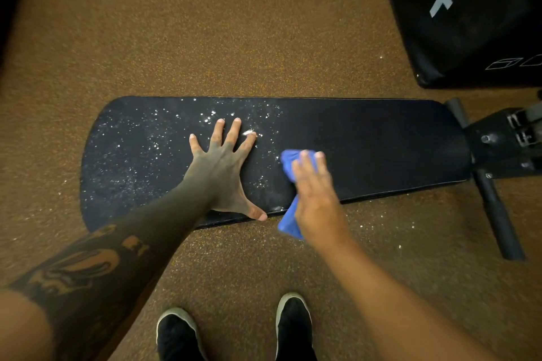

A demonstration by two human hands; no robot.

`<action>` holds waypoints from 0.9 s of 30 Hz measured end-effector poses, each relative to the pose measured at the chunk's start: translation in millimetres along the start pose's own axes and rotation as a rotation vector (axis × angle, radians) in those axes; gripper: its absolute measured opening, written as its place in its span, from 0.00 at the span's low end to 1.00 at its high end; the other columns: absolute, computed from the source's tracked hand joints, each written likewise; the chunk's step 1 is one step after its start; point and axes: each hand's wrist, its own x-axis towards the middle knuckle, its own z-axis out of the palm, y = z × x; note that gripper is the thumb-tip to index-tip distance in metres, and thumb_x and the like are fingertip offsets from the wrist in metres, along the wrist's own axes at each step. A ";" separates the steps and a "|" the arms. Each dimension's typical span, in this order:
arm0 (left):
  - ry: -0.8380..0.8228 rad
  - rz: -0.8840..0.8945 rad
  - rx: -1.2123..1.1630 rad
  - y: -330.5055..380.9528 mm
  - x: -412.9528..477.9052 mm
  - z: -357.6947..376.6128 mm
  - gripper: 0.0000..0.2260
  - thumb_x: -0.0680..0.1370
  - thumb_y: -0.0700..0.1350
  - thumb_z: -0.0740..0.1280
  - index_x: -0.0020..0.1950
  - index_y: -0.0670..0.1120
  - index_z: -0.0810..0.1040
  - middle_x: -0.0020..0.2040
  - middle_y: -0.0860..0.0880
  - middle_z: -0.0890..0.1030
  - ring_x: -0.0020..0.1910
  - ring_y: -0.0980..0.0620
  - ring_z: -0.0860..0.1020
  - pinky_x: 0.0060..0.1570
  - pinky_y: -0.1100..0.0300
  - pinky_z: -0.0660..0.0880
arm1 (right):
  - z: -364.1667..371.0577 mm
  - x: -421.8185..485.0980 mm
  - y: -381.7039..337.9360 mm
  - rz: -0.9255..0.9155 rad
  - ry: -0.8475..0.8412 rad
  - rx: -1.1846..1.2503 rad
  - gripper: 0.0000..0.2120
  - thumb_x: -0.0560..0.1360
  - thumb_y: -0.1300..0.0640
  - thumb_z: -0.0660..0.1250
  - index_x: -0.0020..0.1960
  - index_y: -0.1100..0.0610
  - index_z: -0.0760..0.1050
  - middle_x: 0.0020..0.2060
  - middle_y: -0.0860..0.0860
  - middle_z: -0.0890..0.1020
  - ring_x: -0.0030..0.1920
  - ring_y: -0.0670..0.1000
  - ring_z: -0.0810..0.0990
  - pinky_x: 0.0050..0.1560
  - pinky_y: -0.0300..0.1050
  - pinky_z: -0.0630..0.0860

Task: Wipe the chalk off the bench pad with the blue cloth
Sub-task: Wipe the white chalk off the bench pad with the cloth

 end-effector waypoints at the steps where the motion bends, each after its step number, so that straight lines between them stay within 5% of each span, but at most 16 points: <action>1: -0.004 0.003 0.003 -0.8 -0.1 0.2 0.73 0.44 0.86 0.59 0.80 0.52 0.36 0.80 0.46 0.34 0.79 0.40 0.33 0.70 0.23 0.47 | 0.4 4.6 3.7 0.112 0.064 0.019 0.29 0.71 0.76 0.56 0.71 0.65 0.65 0.73 0.59 0.64 0.76 0.62 0.53 0.69 0.63 0.63; 3: -0.004 0.006 0.009 -2.1 -0.6 0.8 0.73 0.44 0.86 0.59 0.79 0.52 0.36 0.81 0.46 0.34 0.79 0.40 0.33 0.70 0.23 0.48 | 3.4 3.6 -11.2 0.177 0.098 0.023 0.30 0.70 0.78 0.57 0.71 0.65 0.65 0.74 0.59 0.63 0.76 0.62 0.52 0.70 0.62 0.63; 8: 0.000 0.011 0.008 -5.1 -0.5 2.2 0.74 0.44 0.86 0.60 0.79 0.51 0.35 0.80 0.46 0.33 0.79 0.40 0.33 0.71 0.25 0.48 | 6.3 -17.2 -28.4 -0.167 -0.113 -0.027 0.30 0.72 0.72 0.54 0.74 0.63 0.61 0.75 0.59 0.60 0.77 0.61 0.49 0.71 0.62 0.62; 13: -0.001 0.000 -0.007 -8.1 -3.1 4.7 0.75 0.44 0.86 0.60 0.79 0.52 0.34 0.80 0.46 0.33 0.78 0.39 0.33 0.71 0.25 0.45 | 9.4 11.8 -19.5 0.210 0.064 0.016 0.28 0.71 0.76 0.57 0.71 0.64 0.66 0.74 0.58 0.63 0.76 0.62 0.54 0.70 0.61 0.64; 18: -0.005 -0.004 -0.013 -8.3 -2.3 5.8 0.75 0.43 0.86 0.59 0.79 0.52 0.32 0.80 0.46 0.33 0.79 0.40 0.33 0.69 0.23 0.47 | 7.0 15.0 -23.8 -0.157 -0.149 -0.049 0.27 0.73 0.69 0.51 0.72 0.62 0.63 0.75 0.57 0.62 0.76 0.61 0.51 0.71 0.60 0.61; 23: -0.019 -0.014 -0.016 -9.0 -2.4 5.8 0.74 0.44 0.86 0.60 0.78 0.53 0.31 0.80 0.46 0.31 0.78 0.40 0.32 0.69 0.22 0.45 | 0.7 63.1 -19.2 0.315 -0.027 -0.035 0.29 0.74 0.73 0.52 0.74 0.60 0.61 0.77 0.53 0.55 0.77 0.57 0.44 0.72 0.55 0.60; 27: -0.016 -0.019 -0.008 -7.9 -2.2 5.9 0.75 0.43 0.86 0.59 0.79 0.52 0.32 0.80 0.45 0.32 0.78 0.40 0.32 0.69 0.22 0.47 | 2.4 56.1 -30.8 -0.113 -0.273 -0.032 0.32 0.74 0.73 0.53 0.76 0.57 0.56 0.78 0.50 0.52 0.77 0.53 0.41 0.72 0.51 0.59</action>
